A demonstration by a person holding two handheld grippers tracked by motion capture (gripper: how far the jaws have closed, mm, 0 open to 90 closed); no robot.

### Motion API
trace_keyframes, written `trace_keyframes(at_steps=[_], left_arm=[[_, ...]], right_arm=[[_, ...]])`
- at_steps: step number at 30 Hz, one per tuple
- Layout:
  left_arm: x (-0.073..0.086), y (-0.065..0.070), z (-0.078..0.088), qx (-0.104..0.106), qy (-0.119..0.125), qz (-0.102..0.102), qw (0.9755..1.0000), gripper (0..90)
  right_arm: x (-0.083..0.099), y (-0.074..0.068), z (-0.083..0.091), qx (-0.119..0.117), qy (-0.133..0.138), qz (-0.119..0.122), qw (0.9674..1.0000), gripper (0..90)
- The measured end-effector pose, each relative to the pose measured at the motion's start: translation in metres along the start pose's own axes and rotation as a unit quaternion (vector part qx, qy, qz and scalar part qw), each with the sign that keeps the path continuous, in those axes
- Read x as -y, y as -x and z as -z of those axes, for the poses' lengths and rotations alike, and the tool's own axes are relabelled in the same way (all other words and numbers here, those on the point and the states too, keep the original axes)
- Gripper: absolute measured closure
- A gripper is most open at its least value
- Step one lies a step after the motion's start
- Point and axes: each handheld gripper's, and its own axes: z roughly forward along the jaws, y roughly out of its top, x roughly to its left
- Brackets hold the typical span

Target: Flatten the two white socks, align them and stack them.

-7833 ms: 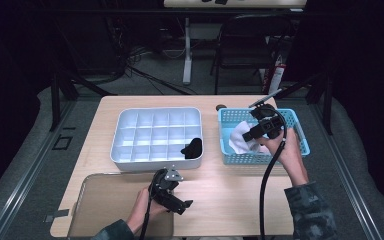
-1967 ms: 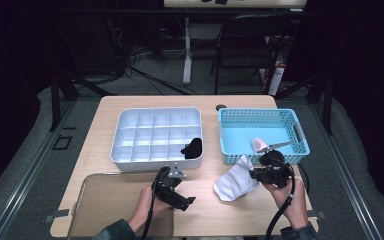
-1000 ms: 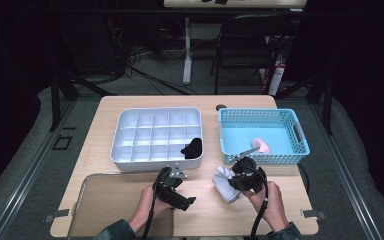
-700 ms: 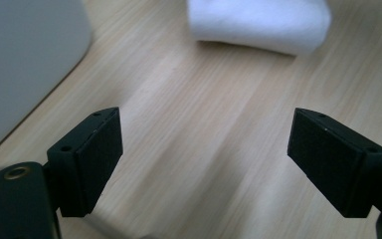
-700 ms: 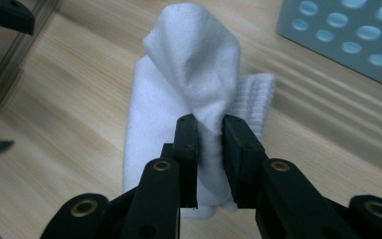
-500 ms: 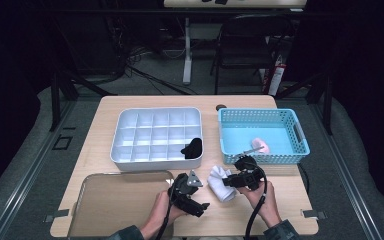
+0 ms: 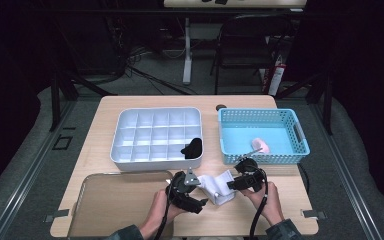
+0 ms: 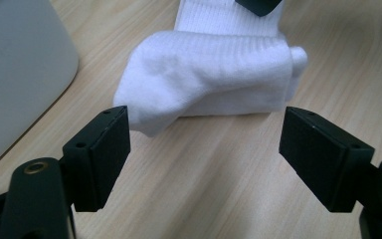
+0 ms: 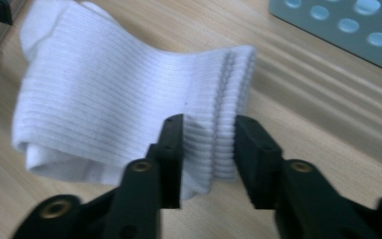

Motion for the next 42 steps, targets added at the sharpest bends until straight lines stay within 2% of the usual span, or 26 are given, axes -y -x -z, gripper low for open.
trace_keyframes(at_steps=[2,5,7,11,14,16,17,19,22,23,24,26,29,32,33,35,37,39,40,41,42], left_arm=[[-0.001,-0.001,0.004,-0.001,0.001,-0.003,1.0,21.6],[-0.002,-0.001,0.007,-0.006,0.005,-0.006,1.0,24.0],[-0.002,-0.002,0.006,-0.006,0.002,-0.01,0.9999,26.5],[-0.004,-0.007,0.0,0.0,-0.001,-0.001,1.0,26.5],[-0.005,-0.013,-0.002,0.014,-0.009,0.008,0.9998,24.7],[-0.005,-0.017,-0.004,0.037,-0.018,0.02,0.999,25.2],[-0.004,-0.018,-0.006,0.041,-0.025,0.023,0.9986,25.8],[-0.002,-0.019,-0.008,0.06,-0.03,0.032,0.9972,29.2],[-0.001,-0.017,-0.006,0.061,-0.034,0.028,0.9972,35.5],[-0.001,-0.016,-0.005,0.063,-0.032,0.03,0.997,36.8],[-0.001,-0.017,-0.003,0.064,-0.034,0.025,0.9971,39.5],[0.0,-0.016,-0.001,0.063,-0.03,0.027,0.9972,42.7],[0.001,-0.017,-0.001,0.065,-0.03,0.028,0.9971,47.8],[0.002,-0.016,-0.003,0.069,-0.033,0.026,0.9967,51.0],[0.002,-0.016,-0.003,0.072,-0.034,0.028,0.9964,51.7],[0.002,-0.016,-0.003,0.075,-0.037,0.024,0.9962,52.9],[0.003,-0.016,-0.003,0.079,-0.04,0.022,0.9958,53.6],[0.003,-0.016,-0.004,0.085,-0.038,0.025,0.9954,54.2],[0.003,-0.015,-0.004,0.088,-0.039,0.025,0.9951,54.5],[0.003,-0.015,-0.004,0.089,-0.039,0.025,0.995,54.7],[0.004,-0.014,-0.004,0.094,-0.038,0.025,0.9946,55.0]], right_arm=[[0.0,0.001,0.002,0.0,-0.001,0.0,1.0,77.3],[0.001,0.003,0.007,-0.011,0.007,-0.003,0.9999,81.8],[0.001,0.002,0.01,-0.007,0.019,-0.006,0.9998,83.1],[0.0,0.002,0.015,-0.008,0.023,0.001,0.9997,83.6],[-0.002,0.002,0.011,-0.01,0.019,0.007,0.9997,83.4],[-0.005,0.001,0.005,-0.006,0.018,0.019,0.9996,82.5],[-0.006,0.001,0.002,-0.004,0.027,0.017,0.9995,82.3],[-0.009,-0.001,-0.004,0.004,0.031,0.024,0.9992,78.0],[-0.01,0.0,-0.004,0.012,0.044,0.016,0.9988,67.5],[-0.01,0.001,0.001,0.012,0.047,0.014,0.9987,63.5],[-0.008,0.001,0.008,0.016,0.045,0.011,0.9988,58.9],[-0.003,0.0,0.02,0.015,0.051,0.001,0.9986,58.3],[0.002,-0.001,0.027,0.011,0.022,0.0,0.9997,58.9],[0.003,-0.004,0.019,-0.008,0.0,0.0,1.0,61.4],[0.002,-0.004,0.013,-0.004,-0.022,0.005,0.9997,61.6],[0.001,-0.004,0.007,-0.005,-0.032,0.009,0.9994,64.0],[0.001,-0.004,0.002,0.004,-0.034,0.011,0.9993,66.5],[0.001,-0.003,-0.001,0.002,-0.03,0.006,0.9995,68.3],[0.0,-0.003,-0.002,0.006,-0.036,0.011,0.9993,69.1],[0.0,-0.003,-0.004,0.003,-0.027,0.013,0.9995,69.5],[-0.001,-0.003,-0.006,0.009,-0.028,0.019,0.9994,69.9]])
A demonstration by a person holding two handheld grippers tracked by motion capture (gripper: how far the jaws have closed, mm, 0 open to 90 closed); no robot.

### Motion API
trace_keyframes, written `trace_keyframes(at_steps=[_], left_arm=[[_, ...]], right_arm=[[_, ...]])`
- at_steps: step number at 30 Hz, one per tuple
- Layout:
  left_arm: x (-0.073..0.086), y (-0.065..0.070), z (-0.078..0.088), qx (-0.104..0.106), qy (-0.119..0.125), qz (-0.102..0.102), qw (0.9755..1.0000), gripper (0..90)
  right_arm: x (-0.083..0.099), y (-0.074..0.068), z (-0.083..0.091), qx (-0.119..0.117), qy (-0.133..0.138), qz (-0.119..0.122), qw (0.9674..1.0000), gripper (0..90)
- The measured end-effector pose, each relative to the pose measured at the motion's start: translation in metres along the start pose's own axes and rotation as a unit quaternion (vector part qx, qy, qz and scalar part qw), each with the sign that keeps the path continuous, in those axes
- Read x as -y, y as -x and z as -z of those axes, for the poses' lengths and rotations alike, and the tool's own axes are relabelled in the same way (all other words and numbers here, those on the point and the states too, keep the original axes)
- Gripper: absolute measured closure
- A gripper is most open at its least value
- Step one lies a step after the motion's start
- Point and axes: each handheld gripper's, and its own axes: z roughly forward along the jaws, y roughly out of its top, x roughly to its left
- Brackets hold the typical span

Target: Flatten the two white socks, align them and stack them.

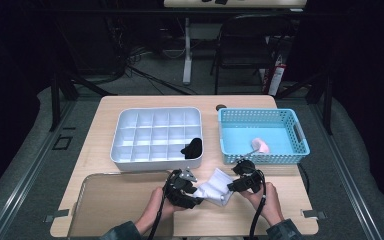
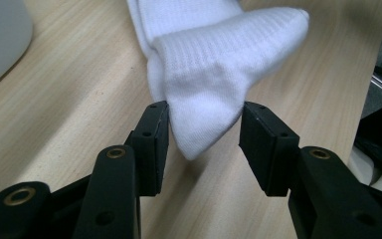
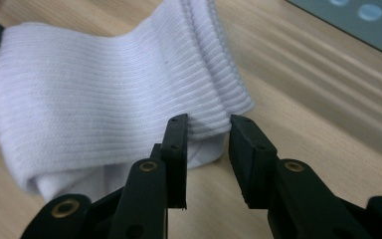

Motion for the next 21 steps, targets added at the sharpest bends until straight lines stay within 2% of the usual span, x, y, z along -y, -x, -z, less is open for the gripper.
trace_keyframes(at_steps=[4,6,8,10,11,15,18,21], left_arm=[[0.0,0.006,-0.001,0.013,-0.003,-0.002,0.9999,56.1],[0.001,0.01,-0.003,0.027,-0.004,-0.001,0.9996,56.8],[0.001,0.014,-0.006,0.038,-0.007,-0.007,0.9992,56.9],[0.001,0.015,-0.007,0.041,-0.007,-0.007,0.9991,56.3],[0.001,0.015,-0.006,0.04,-0.005,-0.007,0.9992,56.1],[0.002,0.009,0.006,0.037,0.007,0.007,0.9993,52.6],[0.003,0.005,0.014,0.031,0.012,0.013,0.9994,50.9],[0.005,-0.001,0.017,0.024,0.014,0.022,0.9994,50.8]], right_arm=[[-0.006,-0.002,-0.006,0.01,0.029,0.009,0.9995,71.0],[-0.01,-0.002,-0.009,0.009,0.046,0.01,0.9989,71.1],[-0.013,-0.002,-0.01,0.017,0.056,0.018,0.9981,70.4],[-0.014,-0.003,-0.009,0.017,0.065,0.011,0.9977,68.1],[-0.013,-0.002,-0.006,0.017,0.061,0.014,0.9979,66.4],[-0.009,-0.003,0.015,0.009,0.073,-0.013,0.9972,61.8],[-0.003,-0.01,0.033,-0.002,0.08,-0.017,0.9966,59.3],[-0.001,-0.024,0.04,-0.016,0.067,-0.001,0.9976,55.2]])
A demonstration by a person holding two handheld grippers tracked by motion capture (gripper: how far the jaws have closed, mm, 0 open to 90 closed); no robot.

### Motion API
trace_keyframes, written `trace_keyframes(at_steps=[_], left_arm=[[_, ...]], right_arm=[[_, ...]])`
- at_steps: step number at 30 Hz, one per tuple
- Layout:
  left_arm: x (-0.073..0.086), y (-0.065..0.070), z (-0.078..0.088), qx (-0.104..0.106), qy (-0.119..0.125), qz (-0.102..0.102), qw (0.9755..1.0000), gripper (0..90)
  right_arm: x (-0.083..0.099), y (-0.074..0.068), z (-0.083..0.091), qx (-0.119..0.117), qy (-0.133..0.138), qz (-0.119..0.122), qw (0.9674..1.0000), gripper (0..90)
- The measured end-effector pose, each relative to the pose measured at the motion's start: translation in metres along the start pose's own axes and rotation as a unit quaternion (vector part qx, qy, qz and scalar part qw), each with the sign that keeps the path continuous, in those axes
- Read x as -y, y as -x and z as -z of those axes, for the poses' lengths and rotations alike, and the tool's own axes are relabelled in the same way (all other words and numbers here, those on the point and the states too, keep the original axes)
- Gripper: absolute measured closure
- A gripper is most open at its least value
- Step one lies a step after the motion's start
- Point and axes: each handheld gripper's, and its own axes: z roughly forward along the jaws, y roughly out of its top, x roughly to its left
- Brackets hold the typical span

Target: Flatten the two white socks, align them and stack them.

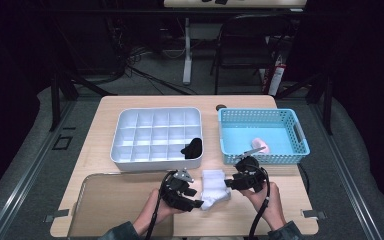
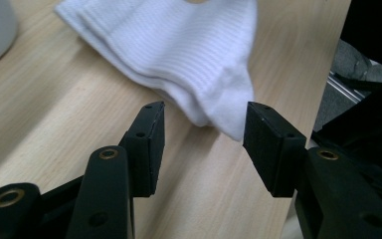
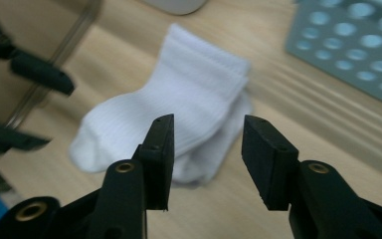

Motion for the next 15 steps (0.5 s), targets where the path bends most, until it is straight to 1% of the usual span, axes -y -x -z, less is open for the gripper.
trace_keyframes(at_steps=[1,2,3,4,5,6,7,8,9,11,12,13,14,15], left_arm=[[0.0,-0.001,0.0,-0.004,0.001,0.002,1.0,50.5],[0.0,-0.002,0.0,-0.008,0.002,0.005,1.0,50.0],[0.0,-0.002,0.0,-0.006,0.002,0.005,1.0,49.3],[0.0,-0.002,0.0,-0.009,0.002,0.006,0.9999,48.1],[-0.001,-0.003,-0.001,-0.012,0.001,0.004,0.9999,46.8],[-0.001,-0.003,-0.003,-0.012,0.0,0.004,0.9999,46.4],[-0.001,-0.003,-0.004,-0.013,-0.003,0.004,0.9999,46.4],[-0.001,-0.003,-0.005,-0.014,-0.003,0.003,0.9999,46.1],[-0.001,-0.002,-0.005,-0.017,-0.006,0.001,0.9998,45.0],[0.0,-0.003,-0.005,-0.02,-0.006,0.004,0.9998,43.1],[0.0,-0.004,-0.005,-0.021,-0.005,0.007,0.9997,40.7],[0.0,-0.005,-0.005,-0.019,-0.003,0.009,0.9998,38.9],[0.0,-0.005,-0.006,-0.021,-0.003,0.01,0.9997,37.0],[0.0,-0.005,-0.006,-0.026,-0.005,0.01,0.9996,35.0]], right_arm=[[0.0,-0.007,-0.002,-0.008,-0.009,0.008,0.9999,53.0],[0.0,-0.01,-0.004,-0.009,-0.021,0.02,0.9996,52.0],[0.0,-0.015,-0.009,-0.01,-0.035,0.033,0.9988,51.4],[0.0,-0.018,-0.013,-0.007,-0.049,0.043,0.9978,50.4],[0.001,-0.019,-0.018,-0.009,-0.06,0.045,0.9972,49.5],[0.002,-0.02,-0.023,-0.003,-0.072,0.049,0.9962,49.8],[0.002,-0.018,-0.026,0.005,-0.089,0.065,0.9939,49.8],[0.003,-0.017,-0.03,0.013,-0.096,0.065,0.9932,49.8],[0.005,-0.014,-0.032,0.014,-0.101,0.064,0.9928,50.0],[0.007,-0.009,-0.033,0.036,-0.114,0.065,0.9908,49.3],[0.007,-0.005,-0.033,0.049,-0.12,0.063,0.9896,49.4],[0.007,-0.002,-0.031,0.051,-0.119,0.061,0.9896,49.2],[0.008,0.001,-0.03,0.054,-0.12,0.058,0.9897,48.7],[0.008,0.005,-0.028,0.062,-0.118,0.054,0.9896,48.5]])
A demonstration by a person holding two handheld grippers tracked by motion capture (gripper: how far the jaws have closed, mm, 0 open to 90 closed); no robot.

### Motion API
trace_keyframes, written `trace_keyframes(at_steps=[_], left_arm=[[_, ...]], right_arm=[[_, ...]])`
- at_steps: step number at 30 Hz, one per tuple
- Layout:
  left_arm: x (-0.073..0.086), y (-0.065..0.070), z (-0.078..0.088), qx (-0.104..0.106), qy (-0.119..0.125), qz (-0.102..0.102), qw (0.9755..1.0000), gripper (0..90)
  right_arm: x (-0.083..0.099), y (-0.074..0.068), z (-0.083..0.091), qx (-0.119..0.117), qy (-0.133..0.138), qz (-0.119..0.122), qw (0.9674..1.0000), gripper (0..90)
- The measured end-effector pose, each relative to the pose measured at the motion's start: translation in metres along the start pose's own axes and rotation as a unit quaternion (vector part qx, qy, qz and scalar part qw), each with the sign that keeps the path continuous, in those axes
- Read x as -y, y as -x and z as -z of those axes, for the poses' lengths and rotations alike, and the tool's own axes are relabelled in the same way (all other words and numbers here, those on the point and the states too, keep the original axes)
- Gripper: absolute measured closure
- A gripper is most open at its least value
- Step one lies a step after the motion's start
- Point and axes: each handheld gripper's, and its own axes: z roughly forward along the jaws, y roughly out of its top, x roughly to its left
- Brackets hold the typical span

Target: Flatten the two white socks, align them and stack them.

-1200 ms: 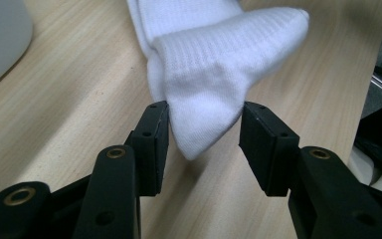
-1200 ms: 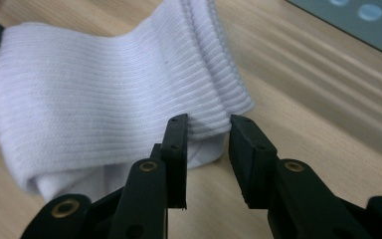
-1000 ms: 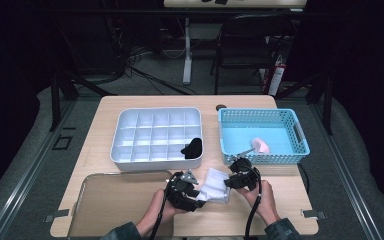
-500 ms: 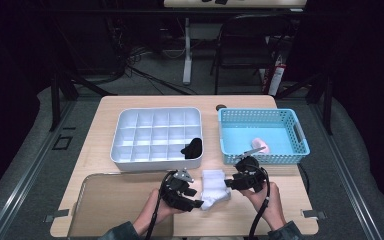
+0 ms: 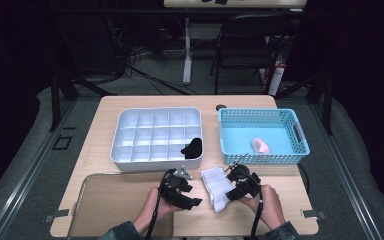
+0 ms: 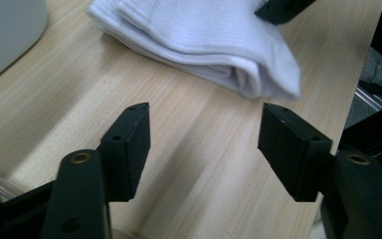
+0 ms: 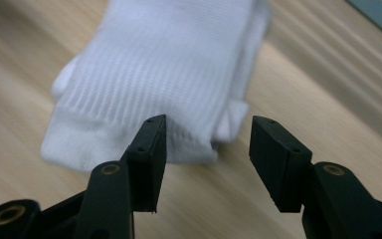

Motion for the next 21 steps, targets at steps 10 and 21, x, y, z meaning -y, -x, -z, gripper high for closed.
trace_keyframes(at_steps=[10,21], left_arm=[[0.001,-0.007,0.004,-0.011,0.007,0.01,0.9999,27.0],[0.001,-0.009,0.006,-0.024,0.007,0.01,0.9996,20.2]], right_arm=[[0.006,0.034,0.0,0.059,0.02,-0.037,0.9973,48.4],[-0.022,-0.007,-0.019,0.018,0.083,-0.007,0.9963,47.9]])
